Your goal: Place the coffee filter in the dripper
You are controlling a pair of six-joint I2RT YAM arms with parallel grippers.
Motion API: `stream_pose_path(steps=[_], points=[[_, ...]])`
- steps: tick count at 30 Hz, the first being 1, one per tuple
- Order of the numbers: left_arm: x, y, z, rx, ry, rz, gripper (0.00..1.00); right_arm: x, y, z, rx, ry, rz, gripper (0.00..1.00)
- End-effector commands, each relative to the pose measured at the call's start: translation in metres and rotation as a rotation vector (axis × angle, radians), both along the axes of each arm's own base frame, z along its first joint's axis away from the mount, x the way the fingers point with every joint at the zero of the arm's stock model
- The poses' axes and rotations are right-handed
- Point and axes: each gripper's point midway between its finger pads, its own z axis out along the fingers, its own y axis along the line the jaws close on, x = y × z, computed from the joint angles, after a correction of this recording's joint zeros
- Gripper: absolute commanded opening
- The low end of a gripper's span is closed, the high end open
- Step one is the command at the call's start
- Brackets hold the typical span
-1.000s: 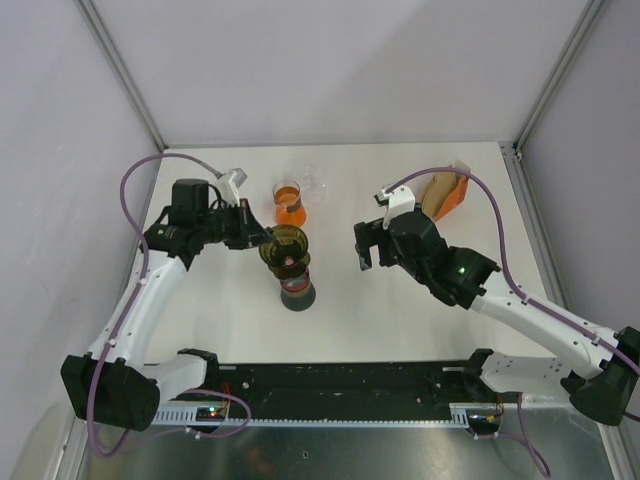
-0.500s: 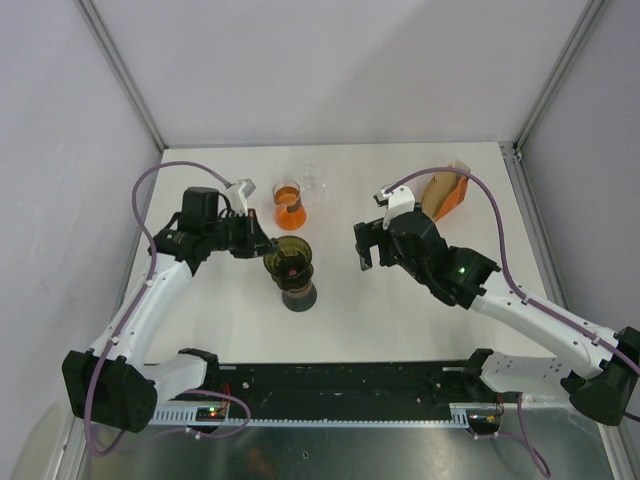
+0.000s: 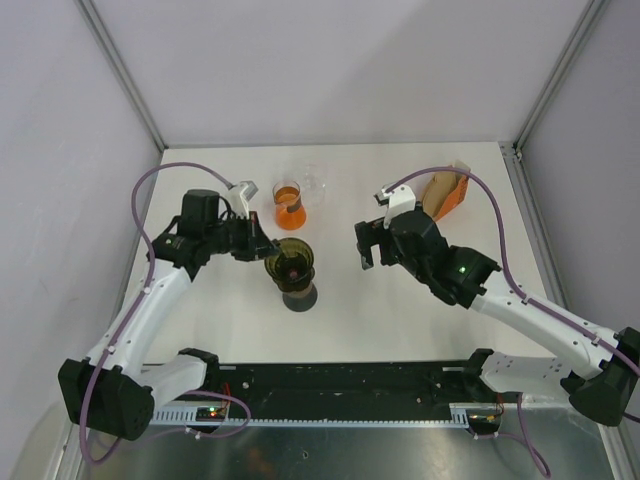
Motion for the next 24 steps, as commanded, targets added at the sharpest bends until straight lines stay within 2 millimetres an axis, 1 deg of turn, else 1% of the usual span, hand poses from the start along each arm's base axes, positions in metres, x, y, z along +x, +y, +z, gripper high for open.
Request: stream_pose_path(steps=[1,9,12,21,24], points=[[-0.001,-0.002,0.02,0.006,-0.09,-0.029,0.0,0.005,-0.003,0.024,0.036,-0.051,-0.017,0.99],[-0.006,-0.006,0.01,0.009,-0.065,-0.054,0.0,0.006,-0.002,0.021,0.031,-0.04,-0.016,0.99],[-0.007,-0.008,0.006,0.0,-0.053,-0.063,0.03,0.006,-0.002,0.02,0.029,-0.037,-0.016,0.99],[-0.003,-0.006,0.005,0.016,-0.065,-0.046,0.37,0.004,-0.005,0.018,0.024,-0.03,-0.021,0.99],[-0.002,-0.006,0.007,0.013,-0.068,-0.045,0.45,0.004,-0.006,0.019,0.025,-0.031,-0.022,0.99]])
